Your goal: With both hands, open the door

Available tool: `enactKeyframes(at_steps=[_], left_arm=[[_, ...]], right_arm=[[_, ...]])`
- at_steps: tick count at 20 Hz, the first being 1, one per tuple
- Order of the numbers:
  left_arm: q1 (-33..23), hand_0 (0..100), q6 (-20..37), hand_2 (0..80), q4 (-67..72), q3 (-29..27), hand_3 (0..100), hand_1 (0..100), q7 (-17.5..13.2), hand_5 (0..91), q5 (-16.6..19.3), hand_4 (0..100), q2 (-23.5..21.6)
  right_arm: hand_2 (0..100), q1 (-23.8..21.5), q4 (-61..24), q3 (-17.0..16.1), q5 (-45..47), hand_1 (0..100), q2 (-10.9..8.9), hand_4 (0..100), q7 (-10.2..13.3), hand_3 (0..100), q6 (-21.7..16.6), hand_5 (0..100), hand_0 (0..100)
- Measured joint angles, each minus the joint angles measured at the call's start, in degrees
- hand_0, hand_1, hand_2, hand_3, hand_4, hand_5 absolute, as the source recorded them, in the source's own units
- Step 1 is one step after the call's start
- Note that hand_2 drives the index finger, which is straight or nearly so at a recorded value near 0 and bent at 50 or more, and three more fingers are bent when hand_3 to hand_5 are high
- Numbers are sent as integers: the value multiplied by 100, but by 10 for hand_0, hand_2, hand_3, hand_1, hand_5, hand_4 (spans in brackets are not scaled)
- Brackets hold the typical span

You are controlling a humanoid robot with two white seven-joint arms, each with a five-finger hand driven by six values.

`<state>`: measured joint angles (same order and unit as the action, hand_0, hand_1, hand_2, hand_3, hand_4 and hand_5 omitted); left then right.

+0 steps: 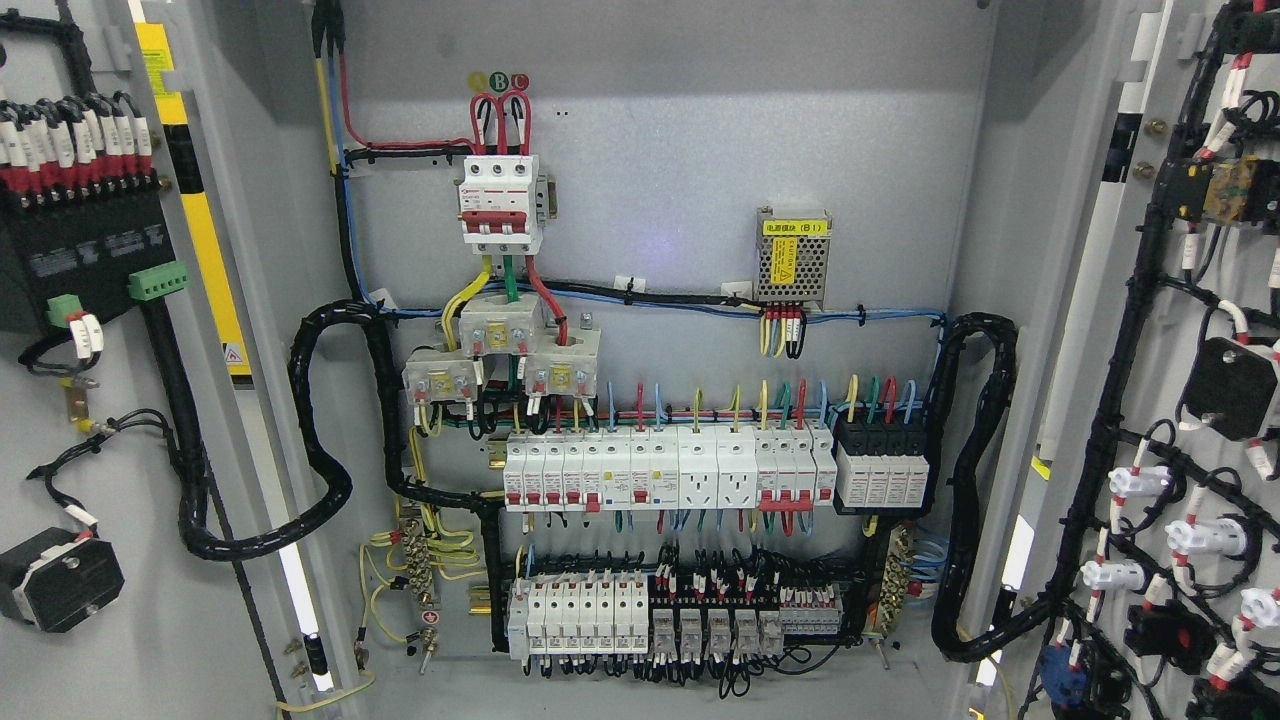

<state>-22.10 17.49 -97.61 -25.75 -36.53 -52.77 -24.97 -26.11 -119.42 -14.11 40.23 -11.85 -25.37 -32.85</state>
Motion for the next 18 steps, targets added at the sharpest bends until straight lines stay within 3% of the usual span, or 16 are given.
enactKeyframes(at_steps=[18], left_arm=[[904, 120, -174, 0, 1290, -165, 0, 556, 0, 0, -215, 0, -534]], right_arm=[[40, -46, 85, -315, 386, 500, -70, 0, 0, 0, 39, 0, 0]])
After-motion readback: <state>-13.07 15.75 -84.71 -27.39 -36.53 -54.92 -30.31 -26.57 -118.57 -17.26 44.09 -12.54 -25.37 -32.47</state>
